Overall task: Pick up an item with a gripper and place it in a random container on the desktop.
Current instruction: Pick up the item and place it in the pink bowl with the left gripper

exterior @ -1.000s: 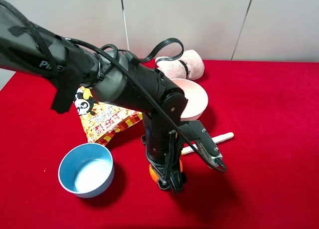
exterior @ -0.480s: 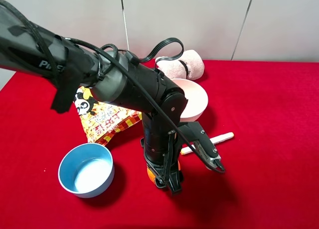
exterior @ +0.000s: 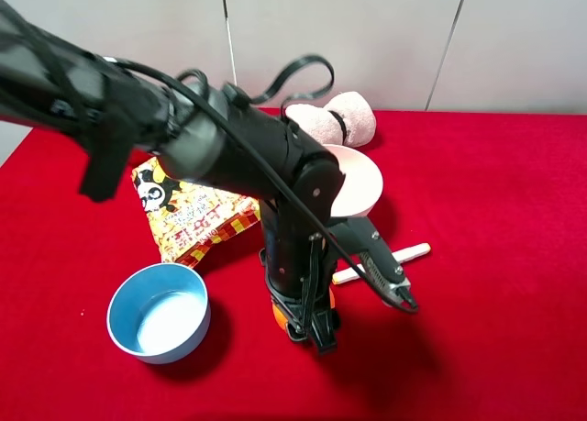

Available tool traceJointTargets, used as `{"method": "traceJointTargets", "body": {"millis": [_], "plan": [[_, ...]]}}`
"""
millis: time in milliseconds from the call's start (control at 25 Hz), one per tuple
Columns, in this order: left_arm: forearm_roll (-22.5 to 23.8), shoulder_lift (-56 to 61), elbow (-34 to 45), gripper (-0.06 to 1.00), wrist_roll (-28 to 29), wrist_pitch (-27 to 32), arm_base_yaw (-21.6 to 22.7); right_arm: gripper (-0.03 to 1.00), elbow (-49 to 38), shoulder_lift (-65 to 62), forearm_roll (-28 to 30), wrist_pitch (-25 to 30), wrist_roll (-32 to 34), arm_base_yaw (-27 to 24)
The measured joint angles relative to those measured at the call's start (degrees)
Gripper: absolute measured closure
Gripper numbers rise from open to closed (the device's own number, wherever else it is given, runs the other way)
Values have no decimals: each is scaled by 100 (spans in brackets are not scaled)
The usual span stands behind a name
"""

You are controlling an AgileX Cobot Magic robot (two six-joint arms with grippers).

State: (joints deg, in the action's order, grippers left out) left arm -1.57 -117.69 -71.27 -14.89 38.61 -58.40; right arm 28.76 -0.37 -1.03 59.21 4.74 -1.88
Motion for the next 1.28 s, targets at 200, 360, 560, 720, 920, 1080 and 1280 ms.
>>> {"method": "traceJointTargets", "body": {"millis": [200, 360, 560, 720, 920, 1080, 1280], "plan": [[0, 207, -234, 23, 0, 337, 0, 28, 0, 0, -6, 0, 0, 0], [6, 354, -530, 23, 0, 833, 0, 28, 0, 0, -17, 0, 0, 0], [10, 413, -1027, 23, 16, 1625, 0, 28, 0, 0, -17, 0, 0, 0], [-1, 418, -1546, 23, 23, 2302, 0, 28, 0, 0, -17, 0, 0, 0], [-112, 419, -2173, 23, 23, 2824, 0, 28, 0, 0, -17, 0, 0, 0], [-97, 424, -2586, 23, 23, 2824, 0, 28, 0, 0, -17, 0, 0, 0], [49, 424, -2814, 23, 23, 2824, 0, 28, 0, 0, -17, 0, 0, 0]]}}
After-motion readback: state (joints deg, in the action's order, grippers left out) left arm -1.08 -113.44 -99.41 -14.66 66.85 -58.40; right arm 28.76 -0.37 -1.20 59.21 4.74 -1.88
